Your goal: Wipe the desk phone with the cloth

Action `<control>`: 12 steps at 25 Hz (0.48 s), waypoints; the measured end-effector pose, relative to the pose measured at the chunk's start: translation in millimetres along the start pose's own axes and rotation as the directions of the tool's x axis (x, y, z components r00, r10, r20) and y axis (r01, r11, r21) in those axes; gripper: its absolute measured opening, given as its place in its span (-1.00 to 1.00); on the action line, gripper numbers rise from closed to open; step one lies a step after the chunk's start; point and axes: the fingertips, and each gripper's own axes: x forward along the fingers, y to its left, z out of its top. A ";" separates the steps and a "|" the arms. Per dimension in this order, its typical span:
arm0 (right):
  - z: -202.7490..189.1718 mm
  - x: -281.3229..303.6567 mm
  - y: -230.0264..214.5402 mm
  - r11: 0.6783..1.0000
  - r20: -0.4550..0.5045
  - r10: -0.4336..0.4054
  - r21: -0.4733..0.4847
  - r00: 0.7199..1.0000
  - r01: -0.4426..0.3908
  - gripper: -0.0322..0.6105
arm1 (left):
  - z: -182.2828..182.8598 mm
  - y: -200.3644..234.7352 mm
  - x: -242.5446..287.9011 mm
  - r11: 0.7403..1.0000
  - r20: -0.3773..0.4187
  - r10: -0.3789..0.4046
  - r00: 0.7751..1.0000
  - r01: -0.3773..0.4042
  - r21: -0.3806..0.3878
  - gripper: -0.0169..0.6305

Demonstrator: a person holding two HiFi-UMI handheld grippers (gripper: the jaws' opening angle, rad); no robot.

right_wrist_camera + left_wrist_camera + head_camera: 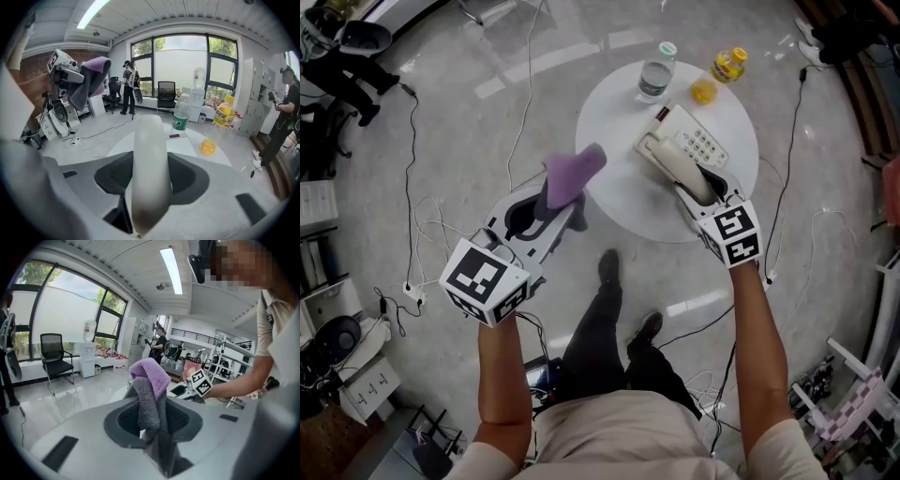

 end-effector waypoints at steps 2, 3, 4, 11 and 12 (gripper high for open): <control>-4.8 13.8 -2.5 1.000 -0.014 0.009 -0.001 1.000 -0.009 -0.25 | -6.6 4.5 -2.9 1.000 -0.009 0.004 1.000 -0.004 -0.007 -0.67; -7.4 20.5 -3.0 1.000 -0.022 0.014 -0.002 1.000 -0.014 -0.25 | -9.7 7.1 -4.1 1.000 -0.013 0.005 1.000 -0.006 -0.011 -0.67; -10.3 26.9 -3.5 1.000 -0.031 0.018 -0.005 0.999 -0.018 -0.25 | -12.6 9.8 -5.2 1.000 -0.017 0.007 1.000 -0.008 -0.015 -0.67; -24.7 60.8 -6.5 0.999 -0.076 0.035 -0.037 0.996 -0.038 -0.25 | -20.2 25.2 -5.9 0.999 -0.053 0.027 0.998 -0.029 -0.038 -0.67; -26.3 63.4 -7.1 0.998 -0.082 0.036 -0.045 0.996 -0.040 -0.25 | -22.1 26.7 -5.3 0.999 -0.051 0.026 0.998 -0.027 -0.038 -0.67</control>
